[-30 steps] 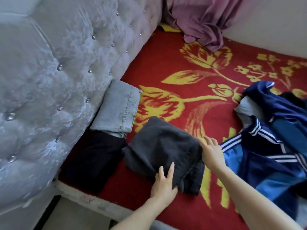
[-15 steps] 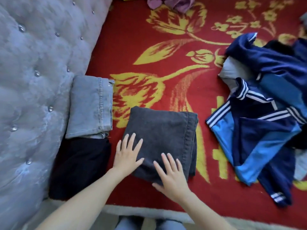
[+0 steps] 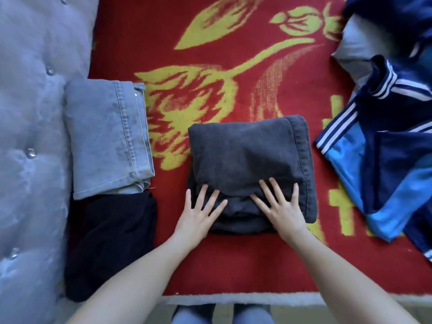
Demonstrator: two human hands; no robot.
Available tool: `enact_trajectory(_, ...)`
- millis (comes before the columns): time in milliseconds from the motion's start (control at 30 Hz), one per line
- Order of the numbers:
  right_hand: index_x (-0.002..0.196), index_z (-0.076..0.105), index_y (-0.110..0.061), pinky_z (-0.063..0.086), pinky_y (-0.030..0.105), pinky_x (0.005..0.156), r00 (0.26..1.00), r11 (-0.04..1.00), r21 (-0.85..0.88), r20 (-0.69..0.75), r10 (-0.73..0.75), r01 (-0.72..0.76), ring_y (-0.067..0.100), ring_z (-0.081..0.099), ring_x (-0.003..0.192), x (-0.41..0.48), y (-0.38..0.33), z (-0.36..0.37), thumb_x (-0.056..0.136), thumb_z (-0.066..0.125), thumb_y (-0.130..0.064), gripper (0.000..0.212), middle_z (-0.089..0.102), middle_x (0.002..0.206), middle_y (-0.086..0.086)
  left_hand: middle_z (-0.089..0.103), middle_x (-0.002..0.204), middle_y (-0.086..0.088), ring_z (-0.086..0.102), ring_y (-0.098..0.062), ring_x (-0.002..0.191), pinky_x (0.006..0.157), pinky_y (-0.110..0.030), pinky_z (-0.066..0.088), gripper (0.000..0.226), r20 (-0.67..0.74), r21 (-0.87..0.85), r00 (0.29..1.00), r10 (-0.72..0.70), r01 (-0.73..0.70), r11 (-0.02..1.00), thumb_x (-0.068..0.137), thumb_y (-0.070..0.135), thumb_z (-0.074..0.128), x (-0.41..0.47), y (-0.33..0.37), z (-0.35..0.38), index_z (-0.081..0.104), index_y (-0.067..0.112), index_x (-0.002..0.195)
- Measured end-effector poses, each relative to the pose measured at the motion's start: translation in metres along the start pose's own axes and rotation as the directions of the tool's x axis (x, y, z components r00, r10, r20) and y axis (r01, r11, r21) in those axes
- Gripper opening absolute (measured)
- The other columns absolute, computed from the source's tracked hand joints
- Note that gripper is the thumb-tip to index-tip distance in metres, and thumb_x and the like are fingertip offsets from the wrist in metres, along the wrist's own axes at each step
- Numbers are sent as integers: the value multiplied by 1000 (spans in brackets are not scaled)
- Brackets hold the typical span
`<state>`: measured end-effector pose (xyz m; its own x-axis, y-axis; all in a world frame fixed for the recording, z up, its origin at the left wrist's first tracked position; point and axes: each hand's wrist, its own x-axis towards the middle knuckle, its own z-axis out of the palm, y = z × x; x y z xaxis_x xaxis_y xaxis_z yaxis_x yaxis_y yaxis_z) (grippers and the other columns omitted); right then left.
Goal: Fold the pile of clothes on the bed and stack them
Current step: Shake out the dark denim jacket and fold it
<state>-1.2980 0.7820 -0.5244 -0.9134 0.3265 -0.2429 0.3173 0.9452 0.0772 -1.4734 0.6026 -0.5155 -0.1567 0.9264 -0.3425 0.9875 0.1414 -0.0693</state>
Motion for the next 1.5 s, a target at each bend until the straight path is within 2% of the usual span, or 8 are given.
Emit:
enact_trajectory(133, 129, 56, -21, 10, 70, 99, 997, 998, -35, -56, -45, 43, 32, 23, 136, 15, 27, 4, 36, 92, -25, 100, 29, 145, 10, -6, 153, -23, -5, -53, 136, 96, -74, 21, 124, 59, -4, 998, 18, -18, 1000, 61, 48, 80, 31, -2, -3, -3, 15, 147)
enact_trajectory(233, 129, 55, -19, 13, 75, 95, 995, 996, -24, 40, -88, 89, 33, 29, 133, 13, 29, 6, 11, 88, -50, 126, 34, 145, 15, 30, 142, -21, 28, -48, 128, 81, -70, 40, 130, 61, -48, 997, 42, -39, 998, 26, 47, 89, 32, -6, 2, 31, 15, 137)
enact_trajectory(500, 136, 32, -18, 3, 70, 101, 979, 992, 37, 163, -121, 117, 36, 26, 134, -4, 17, 5, 14, 82, -64, 140, 27, 145, 18, 65, 108, -25, 62, -48, 95, 56, -42, 56, 27, -192, -59, 977, 94, -107, 992, 79, 7, 46, 42, -12, 1, 48, 12, 106)
enact_trajectory(667, 136, 32, -18, 6, 68, 102, 996, 998, 21, 69, -58, 57, 38, 20, 136, -8, 10, 4, 41, 87, -29, 111, 26, 146, 17, 67, 87, -11, 65, -37, 80, 39, -26, 49, 71, -32, -152, 993, 111, -115, 982, 44, 25, 86, 44, -16, -28, 45, 15, 100)
enact_trajectory(767, 127, 44, -17, 26, 70, 94, 997, 999, 26, -73, -17, 18, 37, 33, 128, -10, 15, -9, 70, 48, -14, 57, 43, 136, 22, 65, 83, -6, 65, -31, 76, 36, -23, 46, 82, -26, -167, 996, 84, -87, 982, 34, 35, 90, 39, -16, -51, 44, 16, 100)
enact_trajectory(967, 109, 46, -17, 55, 45, 72, 946, 992, 55, -310, -92, 114, 30, 44, 95, 9, 63, -79, 67, 36, -17, 44, 68, 97, 10, 65, 86, -5, 64, -28, 77, 34, -27, 48, 81, -214, -161, 976, 31, -66, 985, 36, 32, 89, 32, -39, -120, 44, 16, 102)
enact_trajectory(1367, 103, 50, -9, 48, 42, 82, 464, 846, -278, -737, -491, 455, 32, 47, 97, 214, 22, -295, 86, 41, -4, 19, 62, 101, 19, 67, 94, -7, 65, -27, 79, 42, -29, 50, 74, -594, -185, 666, -451, 433, 882, 46, 15, 88, -61, -167, -233, 48, 15, 108)
enact_trajectory(1500, 112, 51, -11, 33, 51, 100, 664, 856, -322, -540, -517, 405, 37, 50, 120, 255, -19, -293, 77, 55, -3, 36, 57, 124, 22, 63, 106, -15, 60, -36, 91, 48, -32, 52, 75, -316, -232, 729, -607, 561, 795, 54, 32, 86, -59, -144, -202, 57, 15, 121)
